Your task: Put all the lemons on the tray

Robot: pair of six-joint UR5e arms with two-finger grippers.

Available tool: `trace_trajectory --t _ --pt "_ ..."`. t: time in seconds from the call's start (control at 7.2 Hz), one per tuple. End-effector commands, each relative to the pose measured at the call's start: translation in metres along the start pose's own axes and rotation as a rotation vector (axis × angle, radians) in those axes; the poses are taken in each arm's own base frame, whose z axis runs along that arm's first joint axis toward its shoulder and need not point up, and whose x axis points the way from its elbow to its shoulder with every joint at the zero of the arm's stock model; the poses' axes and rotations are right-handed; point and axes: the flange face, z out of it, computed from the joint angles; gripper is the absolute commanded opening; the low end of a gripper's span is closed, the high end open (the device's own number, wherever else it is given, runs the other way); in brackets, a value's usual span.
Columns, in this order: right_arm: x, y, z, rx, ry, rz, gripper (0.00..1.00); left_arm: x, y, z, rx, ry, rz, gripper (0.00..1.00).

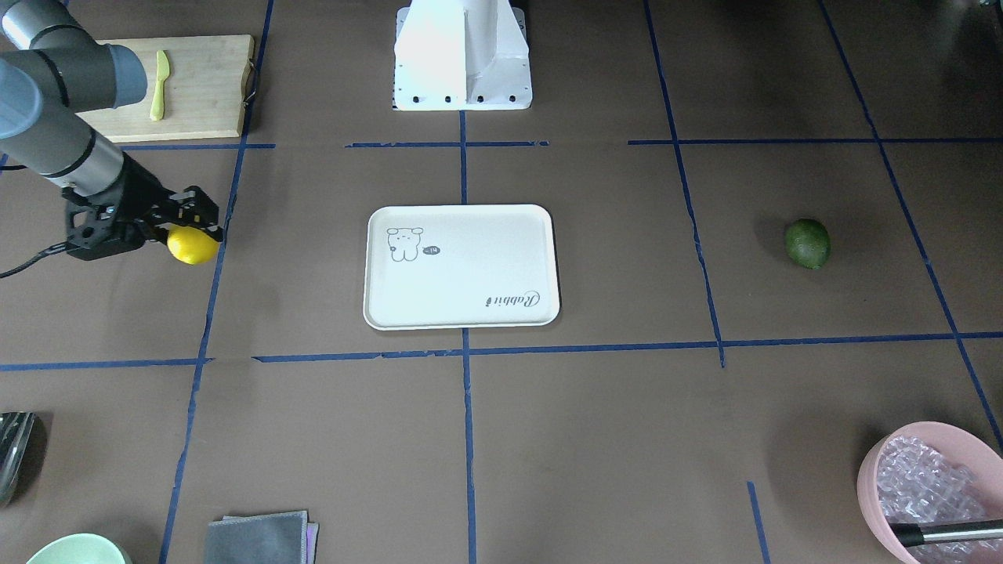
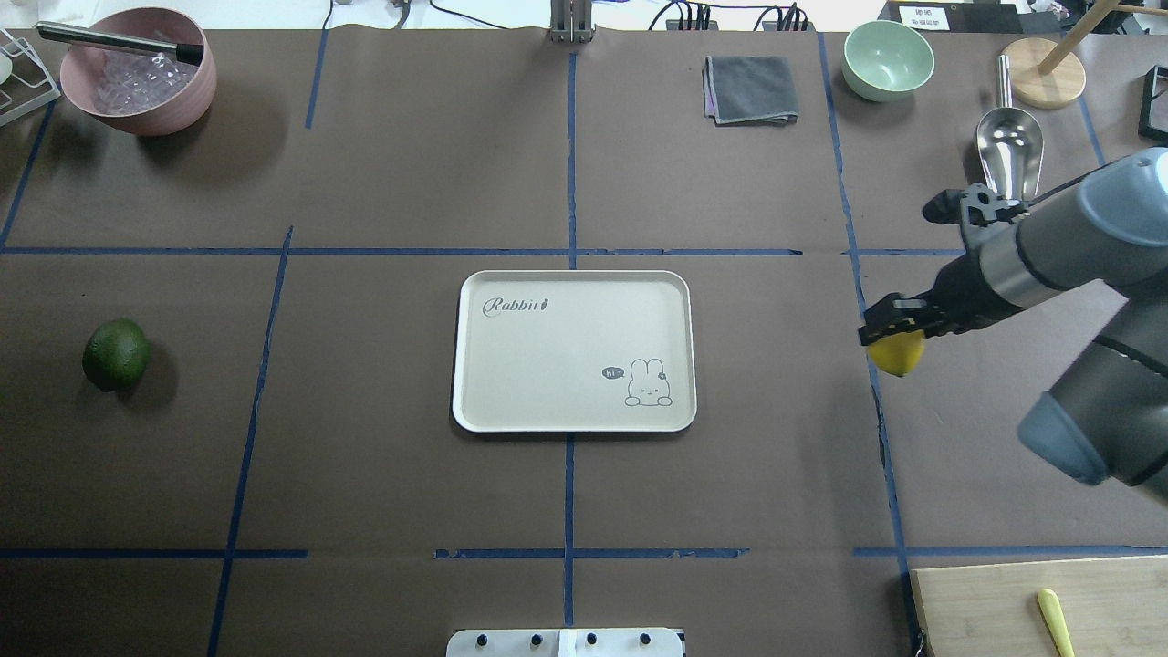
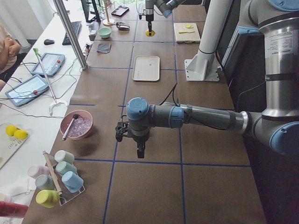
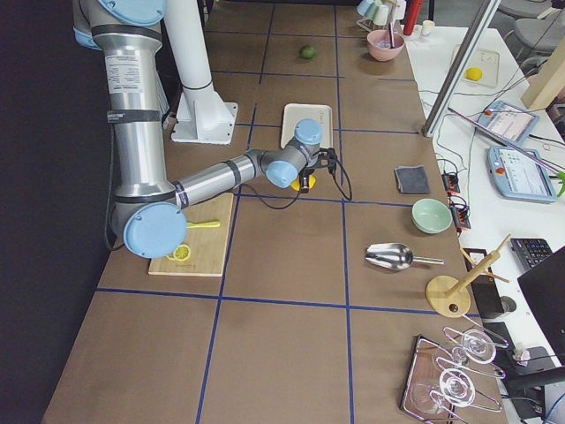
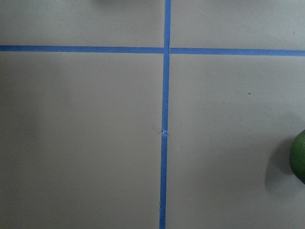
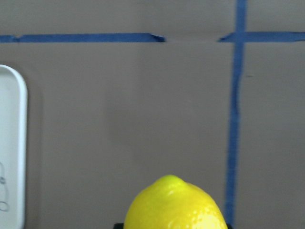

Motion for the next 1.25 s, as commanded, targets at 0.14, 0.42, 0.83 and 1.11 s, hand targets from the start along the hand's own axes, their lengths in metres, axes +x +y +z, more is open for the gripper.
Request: trace_trajectory --t 0.14,0.42,0.83,1.11 --pt "-0.201 -0.019 0.042 -0.006 0.026 0.18 0.0 0.003 -0.002 -0.002 0.024 0.001 0.027 1.0" --pt "-0.247 -0.024 0.075 0.011 0.078 0.172 0.0 0.002 -0.002 -0.001 0.022 0.001 0.023 1.0" --pt "-0.268 -0.026 0.101 0.003 0.102 0.234 0.03 0.001 -0.002 0.004 0.012 0.0 0.023 1.0" --pt "-0.27 -0.023 0.114 0.023 0.129 0.221 0.19 0.0 -0.002 0.006 0.006 0.0 0.019 1.0"
